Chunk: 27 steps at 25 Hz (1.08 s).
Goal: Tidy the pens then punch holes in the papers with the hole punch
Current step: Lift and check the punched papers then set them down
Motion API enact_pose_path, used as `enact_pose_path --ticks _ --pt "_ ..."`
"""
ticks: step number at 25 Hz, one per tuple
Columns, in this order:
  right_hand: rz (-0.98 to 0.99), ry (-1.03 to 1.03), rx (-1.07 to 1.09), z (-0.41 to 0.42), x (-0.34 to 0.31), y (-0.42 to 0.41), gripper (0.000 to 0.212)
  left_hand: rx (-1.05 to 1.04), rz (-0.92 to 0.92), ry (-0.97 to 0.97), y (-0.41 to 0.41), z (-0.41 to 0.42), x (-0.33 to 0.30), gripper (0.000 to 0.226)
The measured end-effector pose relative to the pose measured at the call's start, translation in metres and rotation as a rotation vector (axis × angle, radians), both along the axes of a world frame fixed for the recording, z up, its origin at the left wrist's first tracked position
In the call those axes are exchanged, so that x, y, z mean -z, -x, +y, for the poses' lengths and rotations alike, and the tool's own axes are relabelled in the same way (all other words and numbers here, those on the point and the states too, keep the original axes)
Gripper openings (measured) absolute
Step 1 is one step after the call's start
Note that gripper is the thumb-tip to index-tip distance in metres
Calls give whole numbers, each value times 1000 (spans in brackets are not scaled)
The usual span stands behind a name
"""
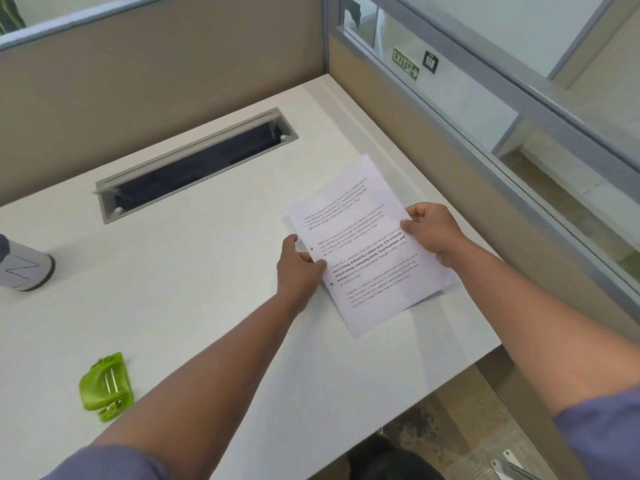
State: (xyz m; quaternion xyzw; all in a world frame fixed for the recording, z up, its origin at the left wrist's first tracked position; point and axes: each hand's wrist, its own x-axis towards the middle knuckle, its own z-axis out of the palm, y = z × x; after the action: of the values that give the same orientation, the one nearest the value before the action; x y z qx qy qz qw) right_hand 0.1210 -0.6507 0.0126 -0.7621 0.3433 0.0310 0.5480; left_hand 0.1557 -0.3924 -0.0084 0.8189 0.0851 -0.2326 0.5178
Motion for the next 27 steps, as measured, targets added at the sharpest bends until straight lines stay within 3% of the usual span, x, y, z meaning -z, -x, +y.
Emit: enact_pose_path --ticks 4,9,14,17,21,27 --pt "40 68 -50 7 8 -11 14 17 -110 -73 -2 -5 -3 76" --pt "67 237 -85 16 15 -16 20 55 -170 -149 -1 -7 -2 74" --pt "145 476 -169 20 20 -14 49 74 -185 -210 -6 -5 3 48" --pt "216 642 -257 29 23 -11 59 54 -177 -204 -7 0 1 48" --pt "218 669 -252 52 22 -9 63 82 -127 -194 -3 21 -2 67" --pt "310 685 -220 79 19 -14 67 167 -24 -145 8 65 0 61"
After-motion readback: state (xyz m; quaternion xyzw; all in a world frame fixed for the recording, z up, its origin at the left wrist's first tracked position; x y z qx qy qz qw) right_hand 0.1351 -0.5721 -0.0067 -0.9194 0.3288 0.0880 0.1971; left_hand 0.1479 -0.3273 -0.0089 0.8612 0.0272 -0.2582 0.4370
